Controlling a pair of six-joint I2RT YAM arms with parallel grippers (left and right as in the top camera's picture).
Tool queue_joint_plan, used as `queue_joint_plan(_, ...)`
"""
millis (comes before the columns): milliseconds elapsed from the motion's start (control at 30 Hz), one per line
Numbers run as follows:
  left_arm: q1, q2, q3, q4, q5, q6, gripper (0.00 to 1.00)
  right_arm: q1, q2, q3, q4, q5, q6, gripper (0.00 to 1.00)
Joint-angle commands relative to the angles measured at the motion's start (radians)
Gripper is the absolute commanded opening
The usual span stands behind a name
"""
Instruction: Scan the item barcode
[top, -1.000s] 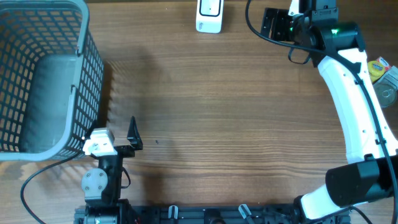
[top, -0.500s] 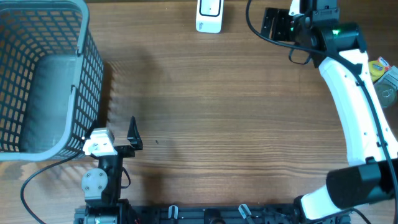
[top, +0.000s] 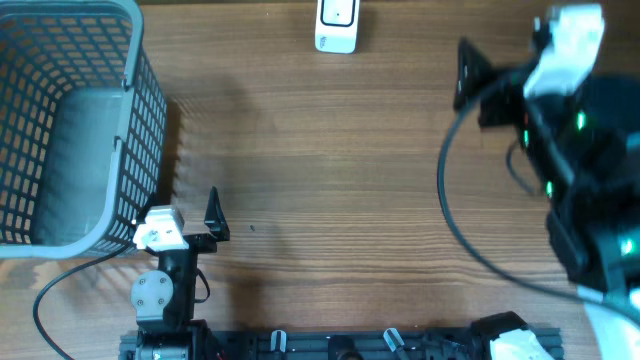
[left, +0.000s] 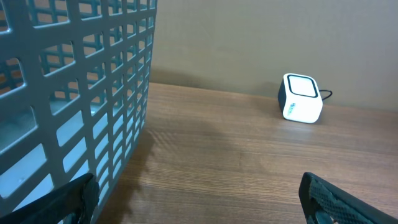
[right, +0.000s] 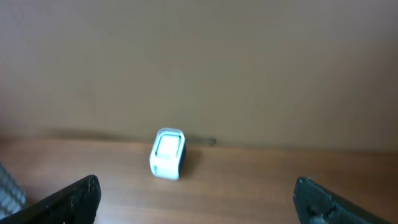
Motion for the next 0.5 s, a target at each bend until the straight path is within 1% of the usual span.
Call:
queue_joint_plan(0,0.006,-0.008,-0.003,-0.004,0.005,0.019,1.0,-0.053,-0.172,-0.229,0.127,0.016,-0.04,1.0)
queue_joint_plan(67,0.006,-0.008,-0.003,-0.004,0.005,0.019,1.0,-0.098,-0.295,-0.377,0.249,-0.007,-0.047,1.0)
queue_joint_plan(100,0.006,-0.008,-0.003,-0.004,0.005,0.019,1.0,-0.14,-0.412,-0.5,0.334,-0.05,-0.046,1.0)
queue_joint_plan(233,0.006,-0.008,-0.003,-0.004,0.005,0.019,1.0,-0.215,-0.658,-0.758,0.504,-0.105,-0.043,1.0)
queue_joint_plan(367,0.006,-0.008,-0.003,-0.004,0.005,0.019,1.0,-0.23,-0.837,-0.932,0.608,-0.118,-0.047,1.0)
queue_joint_plan(467,0.006,-0.008,-0.003,-0.004,0.005,0.019,1.0,-0.231,-0.915,-1.031,0.669,-0.118,-0.047,1.0)
